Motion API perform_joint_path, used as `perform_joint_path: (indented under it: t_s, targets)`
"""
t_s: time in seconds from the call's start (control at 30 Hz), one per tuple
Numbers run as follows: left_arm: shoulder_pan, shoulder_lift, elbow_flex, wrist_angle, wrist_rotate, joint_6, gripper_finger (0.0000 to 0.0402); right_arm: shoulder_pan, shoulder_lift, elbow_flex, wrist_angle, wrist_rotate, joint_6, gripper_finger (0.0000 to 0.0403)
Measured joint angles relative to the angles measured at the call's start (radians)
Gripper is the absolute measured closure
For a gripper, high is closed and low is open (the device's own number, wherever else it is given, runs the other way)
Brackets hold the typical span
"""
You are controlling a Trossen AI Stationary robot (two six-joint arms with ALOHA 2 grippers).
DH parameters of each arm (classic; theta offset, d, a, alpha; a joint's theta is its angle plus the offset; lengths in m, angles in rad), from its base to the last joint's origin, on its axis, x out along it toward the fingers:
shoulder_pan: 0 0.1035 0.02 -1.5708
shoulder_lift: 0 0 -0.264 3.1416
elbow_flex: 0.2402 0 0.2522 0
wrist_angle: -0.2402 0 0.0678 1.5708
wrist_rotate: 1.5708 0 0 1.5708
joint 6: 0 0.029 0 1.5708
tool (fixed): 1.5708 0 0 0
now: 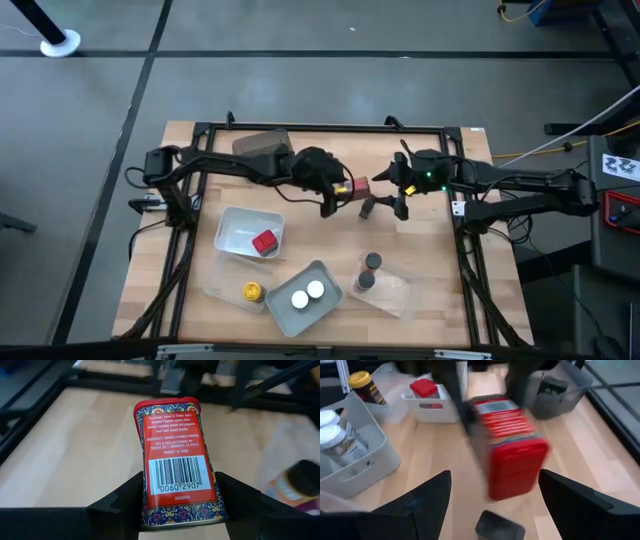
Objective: Sort spices by type
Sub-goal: Put the red seasoning can into the white bin
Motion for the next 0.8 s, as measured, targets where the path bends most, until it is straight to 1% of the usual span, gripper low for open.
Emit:
perform_joint_path:
  t_s: [0.13, 0.3, 0.4, 0.5, 0.67, 0.8]
  targets:
    - [-0.043, -0.017, 0.000, 0.028, -0.003, 0.002, 0.0205, 0.000, 0.012, 0.001, 0.048, 0.000, 0.000, 0.0102]
    - [-0.083, -0.023, 0.000, 0.045, -0.037, -0.003, 0.0205, 0.001, 0.012, 0.000, 0.038, -0.014, 0.000, 0.0102]
    - [-0.102, -0.034, 0.000, 0.052, -0.073, -0.002, 0.0205, 0.000, 0.012, 0.000, 0.040, -0.074, 0.001, 0.0102]
    - [-0.112, -0.039, 0.000, 0.057, -0.076, 0.003, 0.0205, 0.000, 0.012, 0.000, 0.038, -0.117, 0.000, 0.0102]
    - [-0.114, -0.044, 0.000, 0.055, -0.077, -0.006, 0.0205, 0.000, -0.031, 0.000, 0.027, -0.098, 0.000, 0.0102]
    - [-0.115, -0.045, 0.000, 0.060, -0.079, -0.008, 0.0205, 0.000, -0.104, 0.000, 0.010, -0.062, 0.001, 0.0102]
